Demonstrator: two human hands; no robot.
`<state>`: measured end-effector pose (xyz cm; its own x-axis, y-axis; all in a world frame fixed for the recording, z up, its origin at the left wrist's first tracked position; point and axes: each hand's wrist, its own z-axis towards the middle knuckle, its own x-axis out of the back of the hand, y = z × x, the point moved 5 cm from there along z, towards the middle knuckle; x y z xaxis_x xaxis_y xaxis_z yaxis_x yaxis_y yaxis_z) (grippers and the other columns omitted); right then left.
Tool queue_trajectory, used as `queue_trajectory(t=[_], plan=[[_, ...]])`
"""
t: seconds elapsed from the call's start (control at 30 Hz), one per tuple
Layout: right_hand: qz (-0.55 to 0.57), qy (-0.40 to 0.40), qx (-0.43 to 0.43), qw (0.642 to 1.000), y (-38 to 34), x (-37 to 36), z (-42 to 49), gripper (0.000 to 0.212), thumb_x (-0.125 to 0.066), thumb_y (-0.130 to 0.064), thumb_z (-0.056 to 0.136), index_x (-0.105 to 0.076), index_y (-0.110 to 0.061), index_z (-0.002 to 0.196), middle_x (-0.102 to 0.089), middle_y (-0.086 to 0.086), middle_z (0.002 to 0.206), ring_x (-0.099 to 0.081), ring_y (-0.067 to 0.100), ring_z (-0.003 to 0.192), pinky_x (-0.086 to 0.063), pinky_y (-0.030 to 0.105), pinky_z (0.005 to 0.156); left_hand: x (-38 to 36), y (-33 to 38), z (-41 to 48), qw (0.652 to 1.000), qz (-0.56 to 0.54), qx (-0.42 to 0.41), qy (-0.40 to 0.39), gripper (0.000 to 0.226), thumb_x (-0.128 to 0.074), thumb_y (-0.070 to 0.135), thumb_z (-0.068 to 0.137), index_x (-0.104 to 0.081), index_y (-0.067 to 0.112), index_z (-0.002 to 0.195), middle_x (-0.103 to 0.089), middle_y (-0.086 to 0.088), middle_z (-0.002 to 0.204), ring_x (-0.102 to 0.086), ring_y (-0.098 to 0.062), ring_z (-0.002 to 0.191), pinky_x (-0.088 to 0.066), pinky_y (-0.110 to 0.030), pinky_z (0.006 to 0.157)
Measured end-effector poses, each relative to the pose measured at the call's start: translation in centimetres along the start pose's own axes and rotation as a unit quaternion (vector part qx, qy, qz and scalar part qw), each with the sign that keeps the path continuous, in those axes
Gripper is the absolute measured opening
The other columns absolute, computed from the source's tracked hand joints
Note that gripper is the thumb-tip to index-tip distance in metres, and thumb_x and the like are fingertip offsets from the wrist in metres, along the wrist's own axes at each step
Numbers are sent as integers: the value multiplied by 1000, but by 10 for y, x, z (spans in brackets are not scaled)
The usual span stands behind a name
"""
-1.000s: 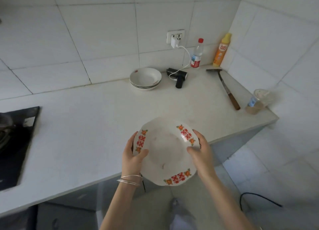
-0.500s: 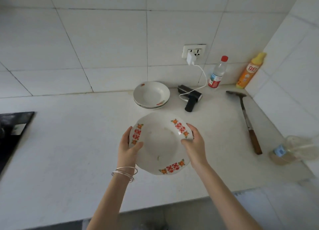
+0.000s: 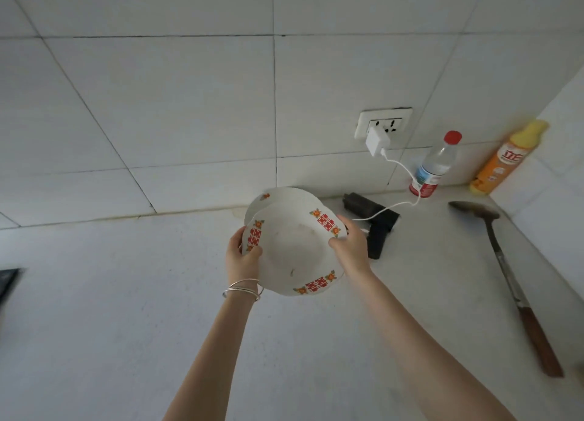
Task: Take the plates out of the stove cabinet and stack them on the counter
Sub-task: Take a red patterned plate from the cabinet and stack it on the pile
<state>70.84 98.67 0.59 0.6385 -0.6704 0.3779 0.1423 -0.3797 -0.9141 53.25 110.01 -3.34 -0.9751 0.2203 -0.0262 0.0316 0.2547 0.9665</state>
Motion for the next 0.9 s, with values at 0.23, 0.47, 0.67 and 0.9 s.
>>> queue_trajectory(t=[0.23,0.47,0.67,0.9], plan=[[-38,2,-37,999,35,-21,64,46,-60,-2,79,-53,-17,122,-55,8,118,-52,14,93,-41,16,59,-24,-19,49,998,56,9,1,57,-57,7,63,-54,5,120,-58,-11,110,-56,-28,95,-47,-36,79],[-81,-1,-19,996,49,-35,89,42,-60,-2,80,-52,-14,119,-46,5,120,-50,14,96,-36,11,59,-25,-38,79,995,99,-7,0,51,-56,-7,77,-47,4,126,-53,-10,125,-53,-28,107,-50,-36,82],[-54,-4,-30,998,60,-58,107,41,-61,-3,73,-56,-18,111,-56,8,111,-57,20,96,-47,24,66,-20,-43,101,992,125,-12,0,54,-59,0,78,-46,8,130,-50,-14,134,-52,-31,115,-48,-44,92],[-58,20,12,998,64,-67,121,50,-58,-3,79,-50,-18,127,-58,0,117,-55,16,106,-52,35,84,-24,-48,124,989,143,-27,-17,51,-59,9,84,-45,15,133,-59,-4,120,-57,-17,97,-46,-23,72]])
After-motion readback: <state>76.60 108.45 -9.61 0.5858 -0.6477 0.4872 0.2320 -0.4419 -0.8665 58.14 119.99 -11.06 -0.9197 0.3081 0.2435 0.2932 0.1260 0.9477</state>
